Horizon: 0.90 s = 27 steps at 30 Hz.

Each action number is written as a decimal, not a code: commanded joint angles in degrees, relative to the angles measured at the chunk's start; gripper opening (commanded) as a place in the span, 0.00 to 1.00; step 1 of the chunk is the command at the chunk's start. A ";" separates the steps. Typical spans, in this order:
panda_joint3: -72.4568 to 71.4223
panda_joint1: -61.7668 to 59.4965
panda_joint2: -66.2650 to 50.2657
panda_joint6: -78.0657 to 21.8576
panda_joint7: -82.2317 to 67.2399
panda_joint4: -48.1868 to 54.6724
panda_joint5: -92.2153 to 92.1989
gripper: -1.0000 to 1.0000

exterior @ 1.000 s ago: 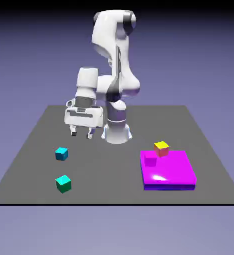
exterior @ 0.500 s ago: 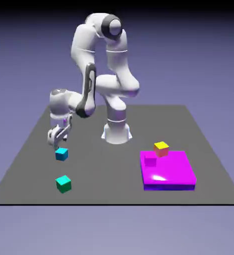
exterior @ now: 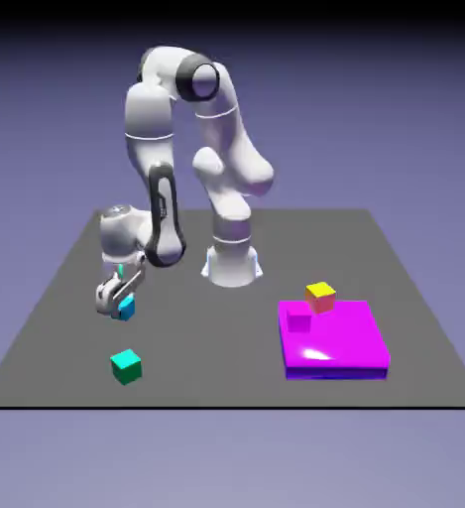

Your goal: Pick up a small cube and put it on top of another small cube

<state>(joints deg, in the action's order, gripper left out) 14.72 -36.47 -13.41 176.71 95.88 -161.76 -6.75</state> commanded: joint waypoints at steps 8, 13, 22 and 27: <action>15.71 11.89 12.25 -9.58 11.39 -2.61 15.71 0.00; 9.53 17.34 15.11 -13.04 1.43 -1.75 13.47 0.00; -4.38 29.61 21.53 -20.81 -21.00 0.19 8.44 0.00; -12.11 36.43 25.11 -25.12 -33.45 1.26 5.64 0.00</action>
<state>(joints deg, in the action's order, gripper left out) 2.62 -0.03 11.70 151.61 62.41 -160.50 -1.15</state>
